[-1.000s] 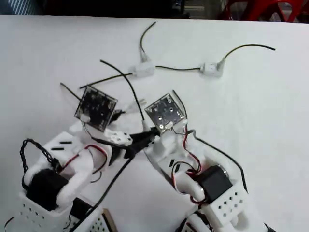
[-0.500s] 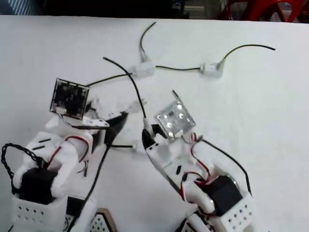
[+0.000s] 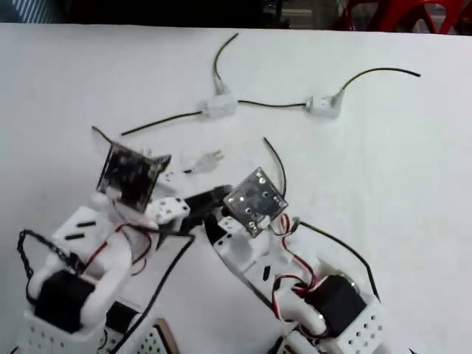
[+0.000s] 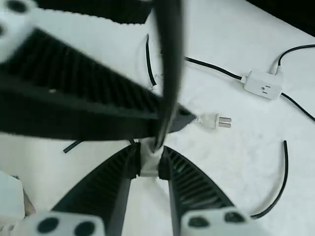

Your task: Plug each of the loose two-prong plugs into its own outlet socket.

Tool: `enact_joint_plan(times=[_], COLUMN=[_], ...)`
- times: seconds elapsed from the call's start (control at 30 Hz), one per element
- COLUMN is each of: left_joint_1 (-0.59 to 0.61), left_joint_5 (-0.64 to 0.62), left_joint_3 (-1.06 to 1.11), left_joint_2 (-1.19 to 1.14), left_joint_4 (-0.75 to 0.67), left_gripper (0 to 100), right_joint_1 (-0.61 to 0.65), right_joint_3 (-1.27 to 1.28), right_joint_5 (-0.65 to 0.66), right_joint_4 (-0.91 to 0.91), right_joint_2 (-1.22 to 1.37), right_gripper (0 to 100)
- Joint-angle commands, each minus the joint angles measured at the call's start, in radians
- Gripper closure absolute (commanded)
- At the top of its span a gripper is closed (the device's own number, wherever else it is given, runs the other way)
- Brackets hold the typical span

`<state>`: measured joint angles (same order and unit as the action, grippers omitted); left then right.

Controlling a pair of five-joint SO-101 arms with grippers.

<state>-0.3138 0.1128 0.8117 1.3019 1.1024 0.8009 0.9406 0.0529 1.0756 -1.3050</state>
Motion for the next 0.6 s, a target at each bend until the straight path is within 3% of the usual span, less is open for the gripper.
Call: enact_joint_plan(times=[0.0,0.1,0.23,0.43,0.57], left_joint_1=[-0.064,-0.056,0.039,0.213,0.229], left_joint_5=[0.011,0.015,0.034,0.034,0.037], left_joint_3=[-0.021,-0.017,-0.017,-0.017,-0.017], left_joint_2=[0.111,0.104,0.042,-0.093,-0.16], left_joint_4=[0.043,0.064,0.063,0.063,0.06], left_gripper=[66,66,66,66,66], right_joint_1=[-0.062,-0.099,-0.196,-0.3,-0.338], right_joint_3=[-0.006,-0.006,0.0,0.149,0.284], right_joint_5=[0.005,0.005,0.008,0.192,0.315], right_joint_4=[-0.025,-0.021,-0.018,-0.044,-0.107], right_joint_2=[0.016,0.016,0.019,0.019,0.019], right_gripper=[98.1,98.1,98.2,98.2,98.2])
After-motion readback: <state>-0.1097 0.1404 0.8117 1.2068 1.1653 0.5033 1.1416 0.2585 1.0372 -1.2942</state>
